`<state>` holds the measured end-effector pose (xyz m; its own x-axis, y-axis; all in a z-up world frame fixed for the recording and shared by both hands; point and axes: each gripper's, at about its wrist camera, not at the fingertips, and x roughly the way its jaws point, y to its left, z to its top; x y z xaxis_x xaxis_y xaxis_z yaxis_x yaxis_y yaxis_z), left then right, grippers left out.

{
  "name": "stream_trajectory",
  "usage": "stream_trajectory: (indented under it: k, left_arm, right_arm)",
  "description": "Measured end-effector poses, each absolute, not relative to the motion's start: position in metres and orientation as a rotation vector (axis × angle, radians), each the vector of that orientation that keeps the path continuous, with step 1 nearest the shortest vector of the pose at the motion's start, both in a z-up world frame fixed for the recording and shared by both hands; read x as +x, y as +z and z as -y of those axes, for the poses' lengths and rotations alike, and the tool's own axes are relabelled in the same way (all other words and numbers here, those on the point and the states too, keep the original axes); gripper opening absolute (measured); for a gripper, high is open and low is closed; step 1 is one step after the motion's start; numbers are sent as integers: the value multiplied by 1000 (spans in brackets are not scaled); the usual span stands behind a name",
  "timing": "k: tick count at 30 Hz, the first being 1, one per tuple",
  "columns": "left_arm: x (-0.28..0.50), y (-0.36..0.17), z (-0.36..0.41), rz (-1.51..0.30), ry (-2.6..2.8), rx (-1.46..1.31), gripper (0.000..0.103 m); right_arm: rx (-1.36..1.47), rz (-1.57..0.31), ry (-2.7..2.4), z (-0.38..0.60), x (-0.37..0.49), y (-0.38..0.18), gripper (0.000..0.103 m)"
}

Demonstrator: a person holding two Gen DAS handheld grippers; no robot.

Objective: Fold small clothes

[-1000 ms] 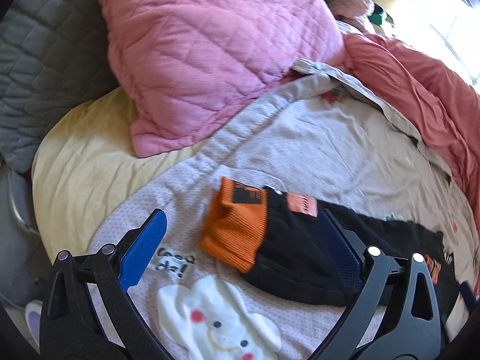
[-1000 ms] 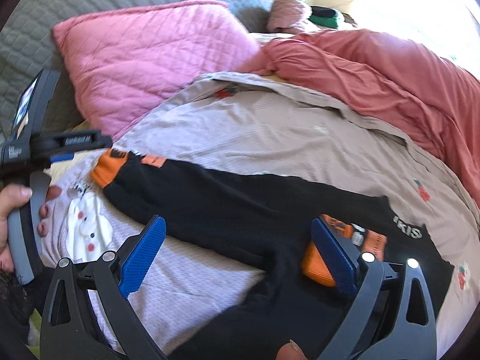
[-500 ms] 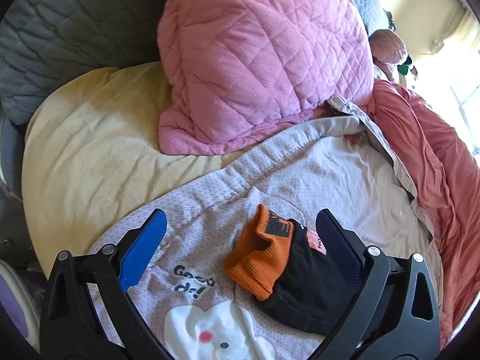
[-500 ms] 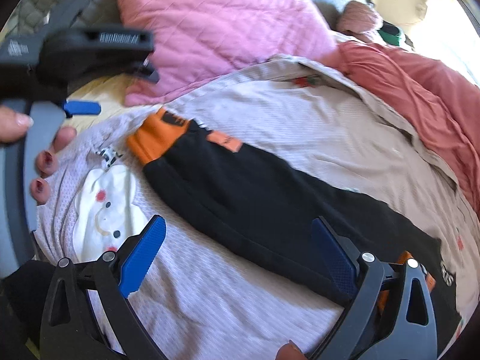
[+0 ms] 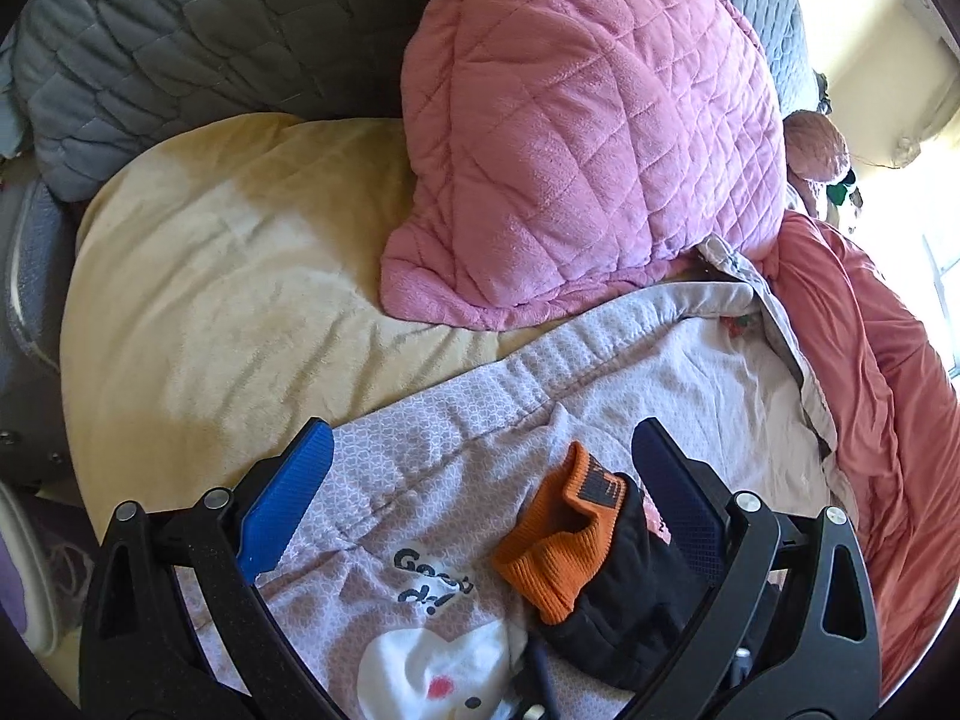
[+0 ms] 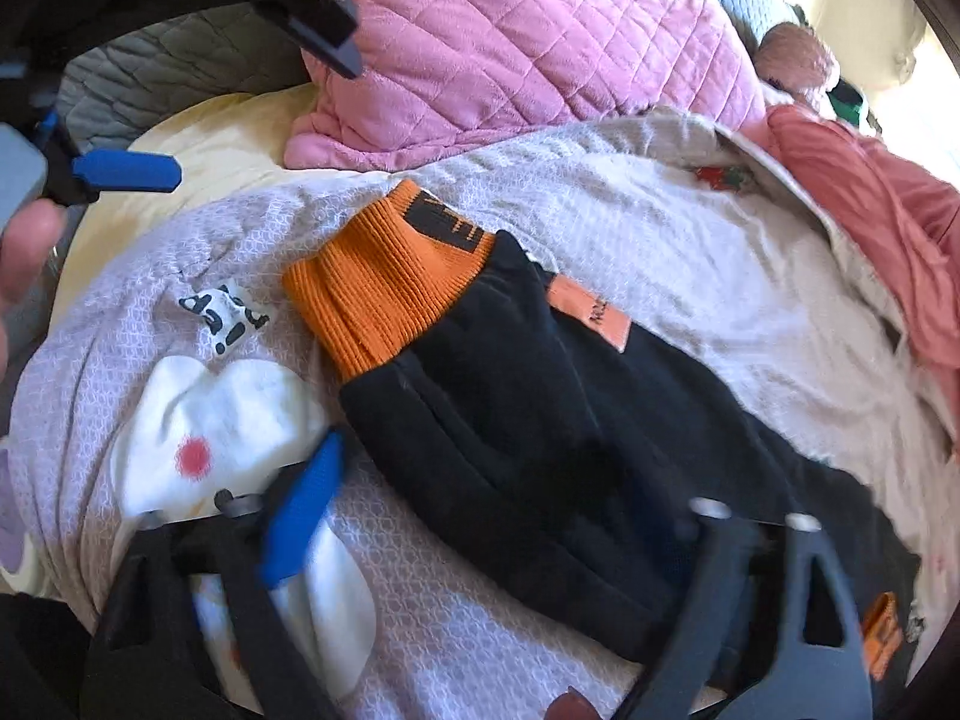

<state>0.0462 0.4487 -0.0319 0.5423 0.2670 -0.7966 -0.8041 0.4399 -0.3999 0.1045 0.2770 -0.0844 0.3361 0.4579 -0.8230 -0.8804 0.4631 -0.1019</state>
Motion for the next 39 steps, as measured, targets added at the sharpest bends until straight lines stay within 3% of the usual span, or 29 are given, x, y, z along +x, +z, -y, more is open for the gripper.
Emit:
stream_trajectory:
  k: [2, 4, 8, 16, 24, 31, 39]
  left_arm:
    - [47, -32, -448, -721, 738, -869, 94]
    - [49, -31, -447, -722, 735, -863, 94]
    - [52, -28, -444, -717, 729, -848, 94]
    - [63, -22, -431, -729, 690, -818, 94]
    - [106, -17, -379, -791, 504, -737, 94]
    - [145, -31, -309, -875, 317, -683, 94]
    - [190, -58, -209, -992, 105, -480, 94]
  right_arm:
    - [-567, -825, 964, -273, 108, -83, 44]
    - [-528, -831, 1011, -267, 108, -78, 28]
    - [-467, -820, 1026, -253, 109, -64, 14]
    - [-165, -895, 962, -195, 146, -39, 12]
    - [115, -881, 736, -76, 184, -10, 11]
    - [187, -855, 555, 19, 186, -5, 11]
    - [184, -965, 411, 79, 178, -44, 15]
